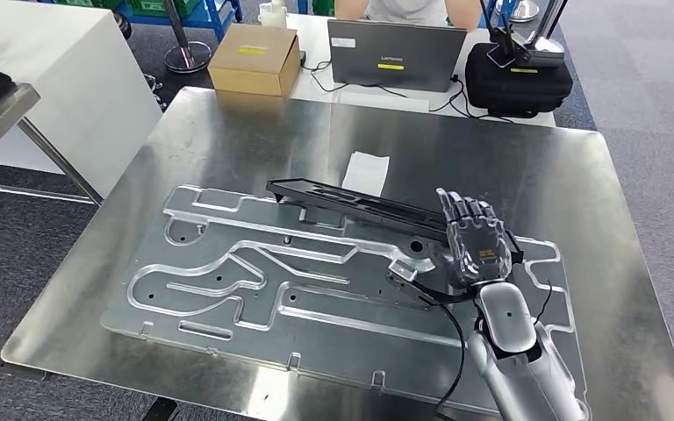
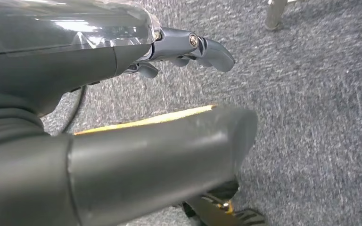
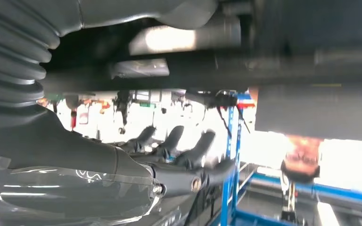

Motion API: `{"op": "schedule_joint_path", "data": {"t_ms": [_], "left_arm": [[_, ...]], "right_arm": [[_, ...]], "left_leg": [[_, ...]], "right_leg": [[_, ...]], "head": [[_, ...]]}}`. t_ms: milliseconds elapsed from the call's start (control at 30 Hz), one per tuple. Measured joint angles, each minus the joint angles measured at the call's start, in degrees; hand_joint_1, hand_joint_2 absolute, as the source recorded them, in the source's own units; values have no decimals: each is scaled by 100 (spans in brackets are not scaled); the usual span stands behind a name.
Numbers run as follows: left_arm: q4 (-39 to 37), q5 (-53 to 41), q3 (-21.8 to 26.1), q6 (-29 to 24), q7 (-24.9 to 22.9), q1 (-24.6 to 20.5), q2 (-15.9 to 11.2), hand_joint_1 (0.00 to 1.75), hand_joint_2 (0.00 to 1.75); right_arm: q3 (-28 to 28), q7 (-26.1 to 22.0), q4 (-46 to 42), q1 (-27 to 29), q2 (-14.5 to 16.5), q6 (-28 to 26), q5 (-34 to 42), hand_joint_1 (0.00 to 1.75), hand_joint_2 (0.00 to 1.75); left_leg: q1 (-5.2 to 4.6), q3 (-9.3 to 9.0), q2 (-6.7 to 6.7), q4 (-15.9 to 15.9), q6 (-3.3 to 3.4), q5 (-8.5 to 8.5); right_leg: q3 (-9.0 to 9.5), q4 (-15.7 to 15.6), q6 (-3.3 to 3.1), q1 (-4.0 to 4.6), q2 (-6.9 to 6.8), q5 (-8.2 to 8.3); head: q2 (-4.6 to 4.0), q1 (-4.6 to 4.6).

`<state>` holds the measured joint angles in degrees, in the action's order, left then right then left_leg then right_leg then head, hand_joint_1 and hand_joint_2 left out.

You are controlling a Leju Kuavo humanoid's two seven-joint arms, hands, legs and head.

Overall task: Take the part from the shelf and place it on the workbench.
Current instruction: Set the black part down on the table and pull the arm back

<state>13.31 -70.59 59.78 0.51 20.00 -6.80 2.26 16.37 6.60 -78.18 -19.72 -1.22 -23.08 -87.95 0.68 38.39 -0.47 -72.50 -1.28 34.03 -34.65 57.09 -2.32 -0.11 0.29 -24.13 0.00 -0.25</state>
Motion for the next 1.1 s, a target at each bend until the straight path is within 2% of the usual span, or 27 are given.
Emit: {"op": "schedule_joint_path", "data": {"t_ms": [33,67,133,167,200,233,333,400,467,500,533,567,600,667,700,733,833,867,900,967,1000,1033,1067,1100], "left_arm": [[0,9,0,16,6,12,-2,0,0],[0,16,0,31,13,24,-3,0,0],[0,16,0,50,22,31,-8,0,0],[0,17,0,54,27,26,-11,0,0],[0,17,0,55,29,24,-13,0,0],[0,18,0,57,31,28,-14,0,0],[0,20,2,69,39,47,-10,0,0],[0,22,3,73,52,41,-7,0,0],[0,27,5,74,61,40,-8,0,0],[0,29,7,74,61,43,-8,0,0],[0,32,8,74,61,45,-8,0,0],[0,32,8,74,61,47,-7,0,0],[0,32,9,74,61,48,-7,0,0],[0,32,9,74,62,43,-5,0,0],[0,33,9,74,62,41,-6,0,0],[0,34,9,78,63,42,-7,0,0],[-2,73,19,126,74,49,-6,0,0],[-2,92,22,147,81,50,-6,0,0],[-2,109,25,163,88,50,-7,0,0],[-2,117,27,179,95,51,-8,0,0],[-2,118,28,182,96,55,-7,0,0],[-2,118,28,187,96,61,-7,0,0],[-2,117,28,191,96,66,-7,0,0],[-2,118,28,194,96,67,-8,0,0]], "right_arm": [[-26,-8,32,45,16,-9,13,0,0],[-50,-14,57,80,29,-16,22,0,0],[-89,-19,94,112,54,-26,31,0,0],[-104,-19,109,116,64,-31,32,0,0],[-115,-19,122,119,72,-37,33,0,0],[-125,-20,133,127,77,-42,33,0,0],[-147,-33,146,154,85,-48,37,0,0],[-178,-39,147,161,86,-48,39,0,0],[-207,-42,154,190,88,-48,40,0,0],[-216,-44,162,213,89,-48,40,0,0],[-222,-45,170,233,90,-48,41,0,0],[-227,-45,177,246,90,-48,42,0,0],[-229,-45,181,249,90,-48,42,0,0],[-229,-45,181,237,91,-48,41,0,0],[-230,-45,181,231,92,-48,41,0,0],[-231,-46,181,230,93,-48,41,0,0],[-232,-59,180,239,96,-45,41,0,0],[-233,-64,180,238,101,-45,42,0,0],[-233,-69,180,239,106,-44,43,0,0],[-233,-74,184,255,116,-41,44,0,0],[-233,-76,187,270,119,-40,44,0,0],[-233,-77,191,286,120,-39,44,0,0],[-233,-78,193,300,120,-38,44,0,0],[-233,-78,194,310,121,-37,44,0,0]], "left_leg": [[8,83,3,-79,-21,-26],[16,54,6,67,-34,-170],[33,-230,10,796,-31,-612],[26,-359,10,1129,-13,-724],[17,-444,9,1332,18,-787],[4,-471,7,1407,55,-790],[15,-485,8,1437,179,-876],[39,-499,20,1481,241,-915],[37,-495,25,1483,259,-919],[36,-493,26,1481,260,-919],[35,-492,25,1478,259,-917],[35,-494,23,1474,255,-915],[35,-498,21,1469,247,-909],[24,-500,16,1447,215,-890],[15,-498,15,1439,189,-882],[6,-496,14,1432,158,-883],[4,-495,11,1422,66,-879],[9,-465,12,1337,43,-787],[14,-394,13,1145,23,-624],[20,-142,17,449,-8,-169],[21,-21,17,93,-21,4],[21,31,17,-121,-29,82],[21,-21,17,-118,-29,52],[21,-188,17,115,-21,-71]], "right_leg": [[4,9,2,-1,3,-12],[9,23,9,-5,9,-26],[26,62,40,-12,23,-63],[27,86,61,-9,29,-79],[19,105,90,-3,33,-93],[10,117,121,2,36,-102],[-9,155,220,4,41,-145],[-156,496,277,-9,33,-382],[-493,1230,320,-33,19,-754],[-647,1553,335,-45,14,-866],[-726,1708,344,-54,9,-877],[-694,1636,344,-61,5,-777],[-545,1336,335,-66,2,-591],[-140,536,297,-53,-5,-260],[-8,266,274,-40,-5,-178],[48,147,253,-24,-4,-157],[43,114,170,-25,-5,-106],[38,95,134,-37,-12,-81],[27,74,97,-49,-20,-56],[-20,71,54,-44,-32,-20],[-53,78,44,-37,-35,-2],[-89,89,40,-30,-38,18],[-127,105,44,-25,-39,38],[-165,126,53,-23,-37,56]], "head": [[0,0],[0,-1],[-1,-1],[-1,-1],[-1,-1],[-1,0],[0,2],[0,25],[0,48],[0,49],[0,50],[0,50],[0,50],[0,49],[0,46],[0,43],[0,40],[0,33],[0,20],[0,-5],[0,-10],[-1,-10],[-1,-11],[-1,-12]]}}
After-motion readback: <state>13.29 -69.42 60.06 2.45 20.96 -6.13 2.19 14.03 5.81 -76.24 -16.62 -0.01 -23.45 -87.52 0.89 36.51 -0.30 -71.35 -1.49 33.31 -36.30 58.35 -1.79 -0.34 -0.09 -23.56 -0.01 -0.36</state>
